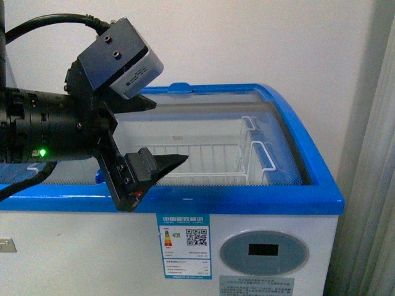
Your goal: Put drink in fridge
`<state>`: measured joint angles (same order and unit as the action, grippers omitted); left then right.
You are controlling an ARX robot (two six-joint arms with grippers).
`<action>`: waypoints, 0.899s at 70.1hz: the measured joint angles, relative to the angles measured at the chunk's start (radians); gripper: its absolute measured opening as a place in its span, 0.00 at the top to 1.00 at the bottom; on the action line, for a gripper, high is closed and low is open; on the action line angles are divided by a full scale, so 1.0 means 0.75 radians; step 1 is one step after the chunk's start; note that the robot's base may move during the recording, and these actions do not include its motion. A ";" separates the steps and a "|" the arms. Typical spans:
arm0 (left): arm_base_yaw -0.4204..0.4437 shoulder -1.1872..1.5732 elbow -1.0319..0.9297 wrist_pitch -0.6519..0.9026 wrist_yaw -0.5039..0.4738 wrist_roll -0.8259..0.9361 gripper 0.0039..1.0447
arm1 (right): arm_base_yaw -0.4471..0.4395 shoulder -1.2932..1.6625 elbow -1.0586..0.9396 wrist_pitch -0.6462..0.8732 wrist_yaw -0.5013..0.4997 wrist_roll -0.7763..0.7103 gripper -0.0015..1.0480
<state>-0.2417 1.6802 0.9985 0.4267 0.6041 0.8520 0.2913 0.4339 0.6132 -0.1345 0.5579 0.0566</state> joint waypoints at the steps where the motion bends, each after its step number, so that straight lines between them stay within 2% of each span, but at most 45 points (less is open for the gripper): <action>1: 0.004 0.002 0.007 -0.012 0.005 0.007 0.08 | 0.000 -0.001 0.000 0.000 0.000 0.000 0.66; 14: 0.072 0.005 0.121 -0.264 0.100 0.201 0.08 | 0.000 0.000 0.000 0.000 0.000 0.000 0.66; 16: 0.098 0.011 0.161 -0.360 0.112 0.274 0.08 | -0.001 0.000 0.000 0.000 0.000 0.000 0.66; 20: 0.132 0.032 0.219 -0.498 0.117 0.374 0.08 | -0.001 0.000 0.000 0.000 0.000 0.000 0.66; 29: 0.157 0.069 0.276 -0.648 0.118 0.490 0.08 | -0.001 0.000 0.000 0.000 0.000 0.000 0.66; 52: 0.169 0.189 0.406 -0.684 0.091 0.599 0.08 | -0.001 0.000 0.000 0.000 0.000 0.000 0.66; 63: 0.187 0.273 0.503 -0.698 0.139 0.591 0.08 | -0.001 0.000 0.000 0.000 0.000 0.000 0.66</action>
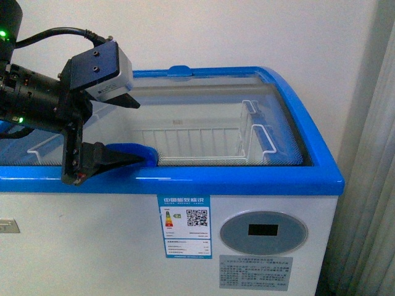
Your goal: Put drink in fridge
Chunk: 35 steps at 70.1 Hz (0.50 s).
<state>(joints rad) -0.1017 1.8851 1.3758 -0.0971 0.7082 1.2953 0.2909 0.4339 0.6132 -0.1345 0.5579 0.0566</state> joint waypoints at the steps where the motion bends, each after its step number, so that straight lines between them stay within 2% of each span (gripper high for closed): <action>1: 0.001 0.005 0.009 -0.003 0.003 -0.001 0.08 | 0.000 0.000 0.000 0.000 -0.001 0.000 0.66; 23: 0.014 0.247 0.403 0.007 -0.048 -0.019 0.07 | 0.000 0.000 0.000 0.000 0.000 0.000 0.66; 35: 0.010 0.419 0.691 0.008 -0.143 -0.067 0.07 | 0.000 -0.001 0.000 0.000 0.000 0.000 0.66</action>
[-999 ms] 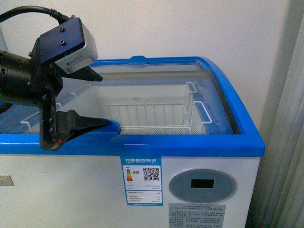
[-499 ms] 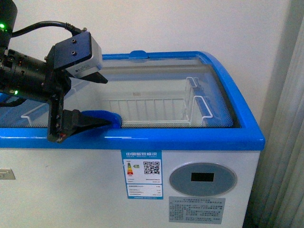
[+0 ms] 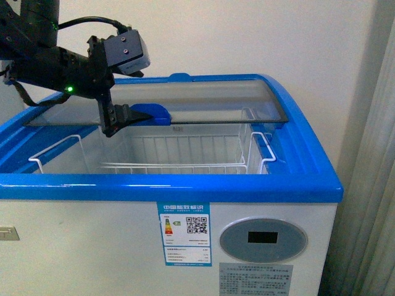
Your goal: Put drink in fridge
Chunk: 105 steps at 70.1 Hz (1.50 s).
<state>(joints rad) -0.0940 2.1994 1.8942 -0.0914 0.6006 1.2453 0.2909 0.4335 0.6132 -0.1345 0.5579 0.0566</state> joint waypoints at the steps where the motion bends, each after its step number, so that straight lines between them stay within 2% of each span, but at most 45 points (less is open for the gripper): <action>1: -0.001 0.022 0.036 -0.001 -0.013 -0.004 0.07 | 0.000 0.001 0.000 0.000 0.000 0.000 0.66; 10: -0.018 0.148 0.237 0.018 -0.097 -0.041 0.07 | -0.001 0.001 0.000 0.000 0.000 0.000 0.66; 17: -0.042 0.261 0.374 0.148 -0.204 -0.074 0.07 | -0.001 0.001 0.000 0.000 0.000 0.000 0.66; 33: -0.067 0.292 0.313 0.499 -0.412 -0.209 0.07 | -0.001 0.000 0.000 0.000 -0.001 0.000 0.66; 40: -0.069 0.248 0.221 0.595 -0.558 -0.399 0.07 | -0.001 0.001 0.000 0.000 0.000 0.000 0.66; 46: -0.067 0.154 0.068 0.635 -0.770 -0.646 0.07 | -0.001 0.000 0.000 0.000 -0.001 0.000 0.66; 50: -0.049 0.060 -0.050 0.621 -0.829 -0.796 0.07 | -0.001 0.000 0.000 0.000 -0.001 0.000 0.66; 55: -0.028 -0.086 -0.222 0.603 -0.818 -1.021 0.07 | -0.001 0.000 0.000 0.000 0.006 0.000 0.66; 66: 0.010 -0.485 -0.682 0.703 -0.694 -1.407 0.08 | -0.001 0.001 0.000 0.000 -0.002 0.000 0.66; 71: 0.009 -0.734 -0.990 0.869 -0.852 -1.520 0.19 | -0.001 0.001 0.000 0.000 -0.004 0.000 0.66; 79: 0.015 -1.033 -1.385 1.027 -0.891 -1.600 0.36 | -0.002 0.001 0.000 -0.001 0.002 0.000 0.66; 83: 0.023 -1.116 -1.529 1.070 -0.891 -1.621 0.45 | -0.087 0.060 0.084 -0.208 -0.230 -0.038 0.66; 84: 0.025 -1.127 -1.554 1.076 -0.890 -1.624 0.47 | -0.134 0.091 0.147 -0.339 -0.361 -0.077 0.66; 88: 0.037 -1.159 -1.669 1.104 -0.889 -1.634 0.55 | -0.205 0.151 0.255 -0.563 -0.578 -0.155 0.66; 90: 0.040 -1.171 -1.730 1.116 -0.885 -1.640 0.60 | -0.250 0.201 0.335 -0.738 -0.768 -0.245 0.66; 92: 0.044 -1.182 -1.785 1.128 -0.879 -1.643 0.65 | -0.269 0.247 0.364 -0.809 -0.885 -0.316 0.66; 100: 0.057 -1.256 -1.923 1.166 -0.856 -1.648 0.82 | -0.277 0.449 0.435 -0.754 -1.137 -0.573 0.66; 105: 0.091 -1.318 -1.983 1.186 -0.802 -1.648 0.92 | -0.264 0.601 0.541 -0.685 -1.191 -0.732 0.66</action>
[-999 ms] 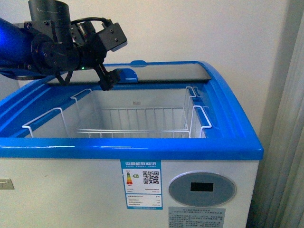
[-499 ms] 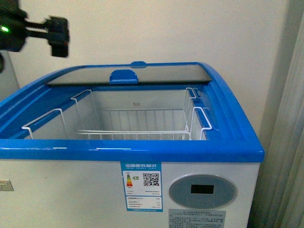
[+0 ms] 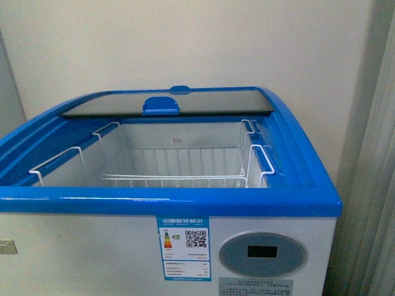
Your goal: Put drink in fridge
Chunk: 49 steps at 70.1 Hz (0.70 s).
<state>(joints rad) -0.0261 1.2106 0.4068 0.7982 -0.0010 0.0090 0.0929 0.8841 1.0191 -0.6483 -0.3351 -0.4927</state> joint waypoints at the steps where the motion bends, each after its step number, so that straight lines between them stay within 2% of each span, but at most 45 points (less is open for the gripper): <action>1: 0.010 -0.018 -0.018 0.006 -0.001 0.000 0.96 | 0.003 0.013 0.010 0.004 0.000 -0.013 0.66; 3: 0.019 -0.034 -0.035 0.010 -0.001 -0.002 0.98 | 0.008 0.079 0.060 0.021 -0.001 -0.080 0.66; 16: 0.032 -0.159 -0.182 0.018 0.005 -0.008 0.98 | 0.095 0.588 0.427 0.041 0.082 -0.557 0.66; 28: 0.033 -0.275 -0.279 0.004 0.001 -0.008 0.98 | 0.186 1.055 0.792 0.022 0.227 -0.957 0.66; 38: 0.033 -0.416 -0.365 -0.055 0.002 -0.009 0.98 | 0.284 1.440 1.247 -0.082 0.334 -1.094 0.66; 49: 0.033 -0.538 -0.417 -0.124 0.002 -0.009 0.98 | 0.356 1.632 1.486 -0.165 0.353 -1.089 0.66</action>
<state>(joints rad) -0.0017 0.8070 0.0940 0.7052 0.0002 0.0025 0.3595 2.1078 2.1334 -0.7723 -0.0704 -1.3098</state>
